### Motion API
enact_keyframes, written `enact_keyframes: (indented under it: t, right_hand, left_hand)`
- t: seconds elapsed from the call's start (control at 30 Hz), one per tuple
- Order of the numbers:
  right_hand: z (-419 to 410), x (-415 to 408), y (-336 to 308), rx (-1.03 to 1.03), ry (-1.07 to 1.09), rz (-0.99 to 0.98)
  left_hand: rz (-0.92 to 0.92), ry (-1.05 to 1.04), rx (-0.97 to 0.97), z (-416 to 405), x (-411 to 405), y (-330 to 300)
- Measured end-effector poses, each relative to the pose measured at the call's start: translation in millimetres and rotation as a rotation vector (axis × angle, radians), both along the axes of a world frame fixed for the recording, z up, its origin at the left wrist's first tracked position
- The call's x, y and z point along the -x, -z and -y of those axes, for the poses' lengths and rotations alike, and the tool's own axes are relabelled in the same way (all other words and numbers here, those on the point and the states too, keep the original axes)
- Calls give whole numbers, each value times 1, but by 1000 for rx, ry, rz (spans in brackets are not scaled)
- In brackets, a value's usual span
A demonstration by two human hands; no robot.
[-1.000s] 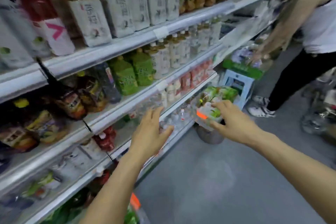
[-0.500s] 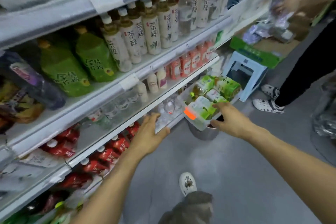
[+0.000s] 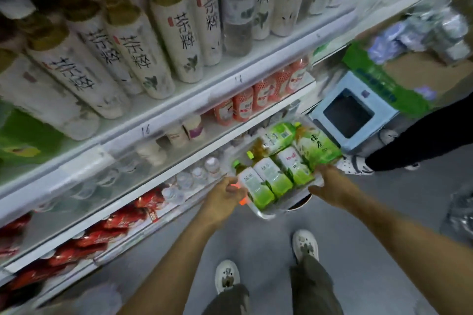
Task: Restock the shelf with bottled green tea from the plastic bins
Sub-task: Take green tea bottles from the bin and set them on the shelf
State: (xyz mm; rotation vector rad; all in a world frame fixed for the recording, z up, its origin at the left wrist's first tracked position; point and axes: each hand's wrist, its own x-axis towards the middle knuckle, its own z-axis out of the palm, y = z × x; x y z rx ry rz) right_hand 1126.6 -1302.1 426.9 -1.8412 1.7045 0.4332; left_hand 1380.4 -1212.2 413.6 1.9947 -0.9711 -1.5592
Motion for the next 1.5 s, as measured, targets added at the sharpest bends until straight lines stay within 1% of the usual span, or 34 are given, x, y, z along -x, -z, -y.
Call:
enact_keyframes:
  t: [0.17, 0.3, 0.4, 0.47, 0.57, 0.67, 0.77, 0.9, 0.97, 1.03, 1.07, 1.1, 1.13, 1.2, 1.27, 1.37, 1.43, 1.5]
  right_hand:
    - [86, 25, 59, -14, 17, -33]
    - [138, 41, 98, 0, 93, -88]
    - [161, 48, 129, -66, 90, -131]
    - [167, 49, 150, -90, 64, -172]
    - [170, 54, 171, -37, 6, -237]
    - [173, 59, 179, -21, 3, -207]
    - [181, 63, 179, -61, 46, -143]
    - [179, 67, 169, -161, 215, 25]
    - [170, 68, 163, -248, 272, 139]
    - [158, 67, 151, -338, 317, 211]
    - [153, 66, 144, -351, 288, 216]
    - [147, 64, 139, -345, 211, 200]
    - [140, 61, 133, -335, 103, 175]
    - [129, 53, 122, -318, -98, 146]
    - [129, 44, 114, -353, -246, 198]
    - [155, 30, 116, -485, -347, 317]
    - [178, 18, 129, -407, -372, 330]
    - [198, 0, 147, -216, -484, 246]
  left_hand:
    - [-56, -233, -104, 43, 41, 47]
    - [-174, -445, -239, 83, 87, 78]
    - [-282, -568, -304, 112, 124, 102]
    - [-322, -622, -338, 129, 144, 115]
    - [-367, -653, -400, 150, 168, 131]
    - [-384, -641, -433, 163, 178, 143]
    - [-406, -635, -429, 175, 185, 150]
    - [-450, -634, -396, 186, 200, 152]
    - [-528, -683, -382, 188, 205, 152]
    - [-599, -735, -378, 188, 206, 156]
    - [-612, -743, -381, 186, 205, 158]
    - [-612, -748, -389, 182, 205, 167]
    - [-613, -755, -384, 178, 205, 173]
    - [-608, -805, -367, 168, 201, 164]
    - [-573, -922, -322, 152, 194, 160]
    - [-605, -1109, -266, 123, 174, 171]
    - [-629, -1158, -226, 110, 159, 177]
    - [-633, -1175, -197, 102, 148, 183]
